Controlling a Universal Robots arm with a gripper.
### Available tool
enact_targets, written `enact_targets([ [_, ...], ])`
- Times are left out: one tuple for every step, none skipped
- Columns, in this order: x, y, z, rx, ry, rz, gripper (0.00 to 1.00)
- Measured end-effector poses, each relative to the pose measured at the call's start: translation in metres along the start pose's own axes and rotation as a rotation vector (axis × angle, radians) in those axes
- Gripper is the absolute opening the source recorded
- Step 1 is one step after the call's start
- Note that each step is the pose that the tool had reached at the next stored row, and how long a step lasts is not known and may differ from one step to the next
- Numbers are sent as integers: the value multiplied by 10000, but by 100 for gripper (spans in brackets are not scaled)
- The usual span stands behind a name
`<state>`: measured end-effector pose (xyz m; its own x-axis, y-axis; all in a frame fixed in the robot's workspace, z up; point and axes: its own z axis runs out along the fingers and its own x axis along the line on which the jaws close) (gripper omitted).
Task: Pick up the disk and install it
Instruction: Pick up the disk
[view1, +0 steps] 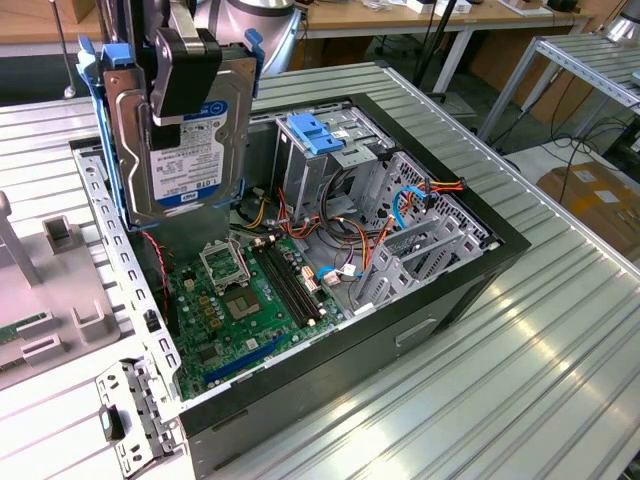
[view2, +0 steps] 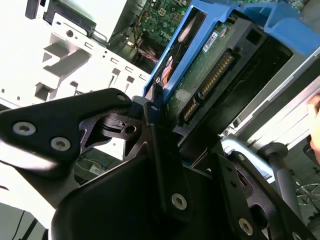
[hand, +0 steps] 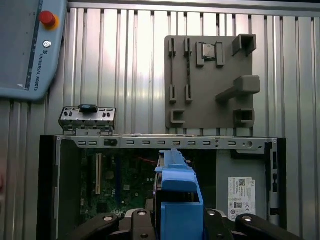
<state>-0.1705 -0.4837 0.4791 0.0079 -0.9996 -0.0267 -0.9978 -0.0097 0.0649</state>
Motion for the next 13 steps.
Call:
enact_targets([
  [22, -7, -1, -1, -1, 0, 36],
  [37, -12, -1, -1, -3, 0, 36],
  [52, -17, -1, 0, -5, 0, 36],
  [64, -22, -2, 0, -5, 0, 36],
  [81, -28, -2, -1, -6, 0, 36],
  [101, -35, -3, -1, -7, 0, 36],
  [112, -39, -3, -2, -8, 0, 36],
  [123, -44, -4, -2, -9, 0, 36],
  [135, -49, -4, -1, -9, -1, 36],
  [147, -53, -4, -1, -10, -1, 36],
  [158, -57, -5, -2, -10, -1, 36],
  [169, -61, -5, -2, -10, 0, 36],
  [181, -65, -6, -2, -11, -1, 36],
])
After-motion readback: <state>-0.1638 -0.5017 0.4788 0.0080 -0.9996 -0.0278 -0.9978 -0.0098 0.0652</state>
